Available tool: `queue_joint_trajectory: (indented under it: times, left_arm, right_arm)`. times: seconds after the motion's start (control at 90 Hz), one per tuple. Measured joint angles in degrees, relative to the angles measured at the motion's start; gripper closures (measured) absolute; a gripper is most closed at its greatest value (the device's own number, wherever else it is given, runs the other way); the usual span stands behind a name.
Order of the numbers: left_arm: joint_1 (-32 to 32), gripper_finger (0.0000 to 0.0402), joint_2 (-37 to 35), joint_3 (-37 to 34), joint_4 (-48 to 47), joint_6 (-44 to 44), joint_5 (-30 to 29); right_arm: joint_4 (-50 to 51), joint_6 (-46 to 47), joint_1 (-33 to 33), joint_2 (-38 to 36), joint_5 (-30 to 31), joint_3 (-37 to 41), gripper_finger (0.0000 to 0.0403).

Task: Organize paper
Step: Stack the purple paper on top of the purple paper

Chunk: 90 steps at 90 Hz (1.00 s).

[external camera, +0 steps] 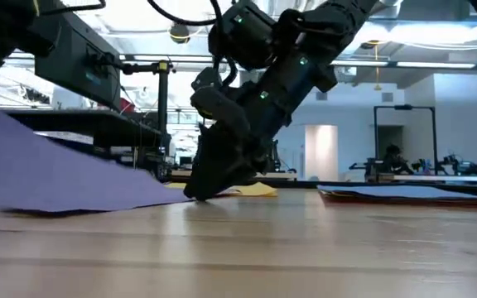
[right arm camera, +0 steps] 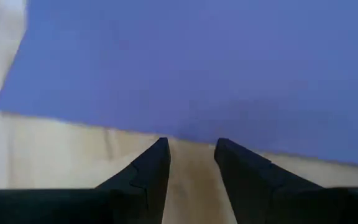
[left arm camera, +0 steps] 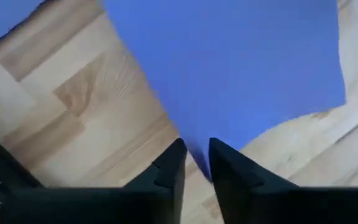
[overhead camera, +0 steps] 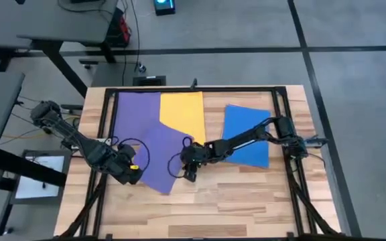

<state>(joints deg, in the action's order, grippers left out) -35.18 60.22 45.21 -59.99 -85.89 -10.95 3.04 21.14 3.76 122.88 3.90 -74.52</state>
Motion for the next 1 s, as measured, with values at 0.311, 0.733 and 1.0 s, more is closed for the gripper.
queue_joint_trajectory:
  times: [0.311,0.733,1.0]
  left_arm:
    - [-0.02,0.0316,-4.71,3.08,-9.60,6.44,0.02]
    - [1.66,0.0316,-10.29,3.30,-4.30,15.05,-10.61]
    - [19.81,0.0317,-8.82,3.32,-0.78,29.60,-10.05]
  right_arm:
    - [-7.53,-10.47,-3.34,6.48,1.74,-9.24,0.0271]
    - [22.49,-11.51,-5.96,-6.94,-0.92,-24.52,0.0271]
    - [30.38,-10.66,-12.54,-15.54,-0.94,-24.55,0.0271]
